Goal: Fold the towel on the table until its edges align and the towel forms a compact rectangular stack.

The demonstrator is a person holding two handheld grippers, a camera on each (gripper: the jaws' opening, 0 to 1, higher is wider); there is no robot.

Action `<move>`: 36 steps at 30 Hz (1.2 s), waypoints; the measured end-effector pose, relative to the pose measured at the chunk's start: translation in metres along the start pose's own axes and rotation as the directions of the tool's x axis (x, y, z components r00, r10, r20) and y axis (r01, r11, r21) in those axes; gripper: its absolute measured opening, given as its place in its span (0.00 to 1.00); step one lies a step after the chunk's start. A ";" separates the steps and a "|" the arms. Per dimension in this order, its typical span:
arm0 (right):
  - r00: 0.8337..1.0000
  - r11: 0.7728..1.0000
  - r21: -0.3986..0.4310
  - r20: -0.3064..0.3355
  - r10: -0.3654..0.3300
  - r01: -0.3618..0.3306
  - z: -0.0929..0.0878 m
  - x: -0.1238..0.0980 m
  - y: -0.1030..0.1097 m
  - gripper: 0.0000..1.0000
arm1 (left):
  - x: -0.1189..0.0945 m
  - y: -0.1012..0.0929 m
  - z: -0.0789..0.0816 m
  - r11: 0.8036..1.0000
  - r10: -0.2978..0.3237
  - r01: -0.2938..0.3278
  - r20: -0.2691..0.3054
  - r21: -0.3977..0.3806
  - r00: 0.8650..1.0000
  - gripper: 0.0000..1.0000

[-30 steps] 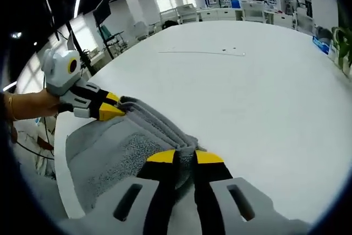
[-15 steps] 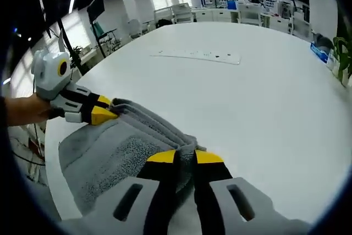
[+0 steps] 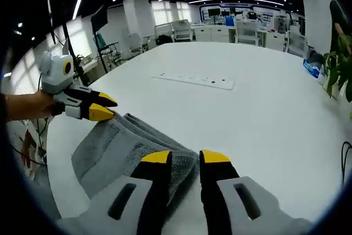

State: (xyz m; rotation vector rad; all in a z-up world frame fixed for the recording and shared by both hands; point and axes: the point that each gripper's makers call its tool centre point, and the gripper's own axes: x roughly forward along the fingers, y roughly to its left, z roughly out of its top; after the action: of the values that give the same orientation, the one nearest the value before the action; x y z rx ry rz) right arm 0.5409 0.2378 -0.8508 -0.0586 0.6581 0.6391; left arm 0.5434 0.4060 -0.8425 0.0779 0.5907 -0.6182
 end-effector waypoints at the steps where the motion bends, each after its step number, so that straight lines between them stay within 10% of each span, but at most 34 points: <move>1: 1.000 1.000 -0.003 0.003 0.001 -0.001 0.001 -0.003 0.001 0.22 | -0.003 -0.001 0.002 1.000 0.003 -0.003 0.006 0.007 1.000 0.27; 9: 0.999 1.000 -0.006 0.037 -0.018 0.018 -0.001 -0.037 0.010 0.29 | -0.025 -0.008 0.030 0.998 -0.036 0.042 0.120 -0.047 0.992 0.31; 16: 0.999 1.000 -0.012 0.049 -0.015 0.015 -0.014 -0.067 0.022 0.30 | -0.048 -0.008 0.034 1.000 -0.013 0.012 0.111 0.011 0.994 0.33; 28: 0.998 0.999 -0.005 0.055 0.035 -0.035 -0.050 -0.105 0.064 0.35 | -0.092 -0.051 -0.005 0.988 -0.034 0.023 0.067 0.154 0.997 0.45; 36: 0.998 0.998 -0.062 0.061 0.004 0.000 -0.061 -0.114 0.086 0.62 | -0.112 -0.087 -0.031 0.987 -0.046 0.032 0.087 0.155 0.995 0.62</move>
State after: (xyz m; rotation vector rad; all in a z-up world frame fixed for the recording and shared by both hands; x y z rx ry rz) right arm 0.3888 0.2313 -0.8197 -0.0960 0.5795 0.6605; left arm 0.4049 0.4007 -0.7983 0.1826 0.4570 -0.7016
